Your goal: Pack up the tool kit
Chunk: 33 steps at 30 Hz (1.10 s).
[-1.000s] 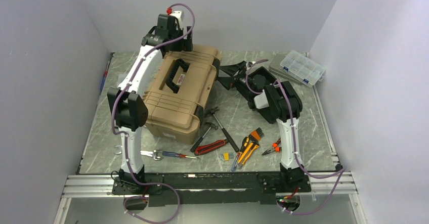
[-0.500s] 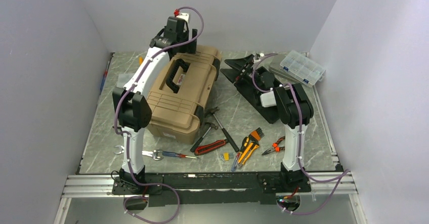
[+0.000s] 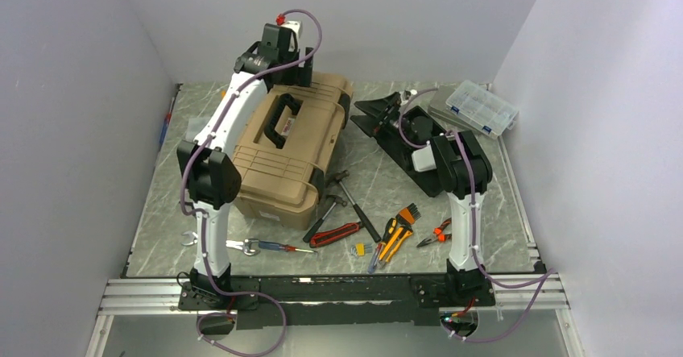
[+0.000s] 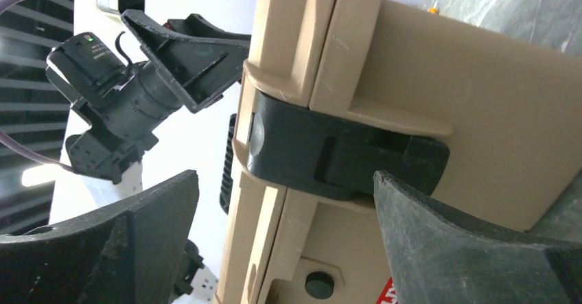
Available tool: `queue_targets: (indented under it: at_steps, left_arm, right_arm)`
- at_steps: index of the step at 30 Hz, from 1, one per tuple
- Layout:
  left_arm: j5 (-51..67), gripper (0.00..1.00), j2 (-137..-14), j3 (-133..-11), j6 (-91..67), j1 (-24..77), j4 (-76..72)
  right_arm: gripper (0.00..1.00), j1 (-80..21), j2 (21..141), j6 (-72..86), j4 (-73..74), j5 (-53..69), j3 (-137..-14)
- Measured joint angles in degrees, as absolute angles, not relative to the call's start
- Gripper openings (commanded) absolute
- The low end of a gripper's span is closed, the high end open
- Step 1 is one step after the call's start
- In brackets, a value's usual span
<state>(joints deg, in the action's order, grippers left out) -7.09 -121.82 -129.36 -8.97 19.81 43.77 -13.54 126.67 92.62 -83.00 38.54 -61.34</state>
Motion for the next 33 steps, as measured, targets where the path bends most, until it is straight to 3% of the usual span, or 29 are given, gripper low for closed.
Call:
queue_targets:
  at_steps: [13, 19, 33]
  left_arm:
    - [-5.4, 0.99, -114.0, -129.2, -8.0, 14.7, 47.4]
    - [-2.8, 0.99, -116.6, -129.3, -8.0, 10.1, 47.9]
    - [16.4, 0.99, -122.2, -126.4, -14.6, 6.5, 43.4]
  right_arm:
    - [1.0, -13.9, 129.4, 88.4, -78.2, 37.9, -65.0]
    - [1.0, -14.5, 131.7, 88.8, -78.1, 37.7, -66.3]
    - [0.98, -15.7, 137.3, 93.5, -83.3, 37.5, -70.0]
